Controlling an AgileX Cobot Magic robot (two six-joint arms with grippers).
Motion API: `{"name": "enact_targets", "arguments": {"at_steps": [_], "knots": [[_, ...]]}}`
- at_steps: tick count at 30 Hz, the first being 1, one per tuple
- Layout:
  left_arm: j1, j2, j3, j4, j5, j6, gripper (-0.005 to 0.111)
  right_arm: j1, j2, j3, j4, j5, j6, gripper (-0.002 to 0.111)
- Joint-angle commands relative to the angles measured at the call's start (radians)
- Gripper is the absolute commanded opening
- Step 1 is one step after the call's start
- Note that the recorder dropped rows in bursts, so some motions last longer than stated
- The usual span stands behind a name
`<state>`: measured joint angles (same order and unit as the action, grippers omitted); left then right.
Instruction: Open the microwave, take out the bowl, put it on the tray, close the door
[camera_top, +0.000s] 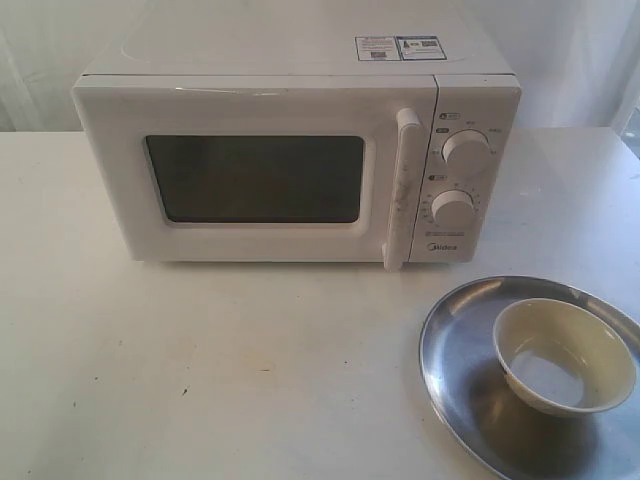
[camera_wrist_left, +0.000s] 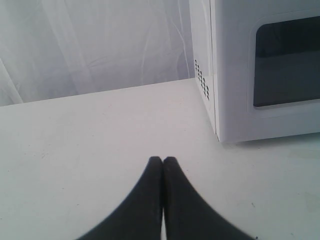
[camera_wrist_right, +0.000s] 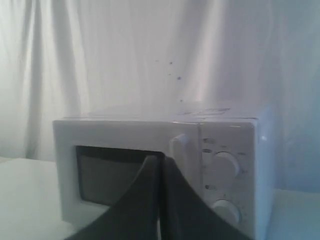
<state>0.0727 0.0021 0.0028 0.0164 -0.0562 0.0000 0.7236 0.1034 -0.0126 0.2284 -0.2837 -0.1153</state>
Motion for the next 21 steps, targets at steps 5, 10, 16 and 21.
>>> {"name": "enact_targets", "arguments": {"at_steps": [5,10,16,21], "knots": [[-0.005,-0.002,-0.003,-0.008,-0.004,0.0,0.0,-0.295,-0.044,0.013,0.003,0.106,-0.015,0.0],[-0.005,-0.002,-0.003,-0.008,-0.004,0.0,0.0,-0.329,-0.055,0.013,0.003,0.129,-0.05,0.0],[-0.005,-0.002,-0.003,-0.008,-0.004,0.0,0.0,-0.329,-0.055,0.013,0.002,0.123,-0.091,0.0],[-0.005,-0.002,-0.003,-0.008,-0.004,0.0,0.0,-0.329,-0.055,0.013,0.001,0.107,-0.091,0.0]]}}
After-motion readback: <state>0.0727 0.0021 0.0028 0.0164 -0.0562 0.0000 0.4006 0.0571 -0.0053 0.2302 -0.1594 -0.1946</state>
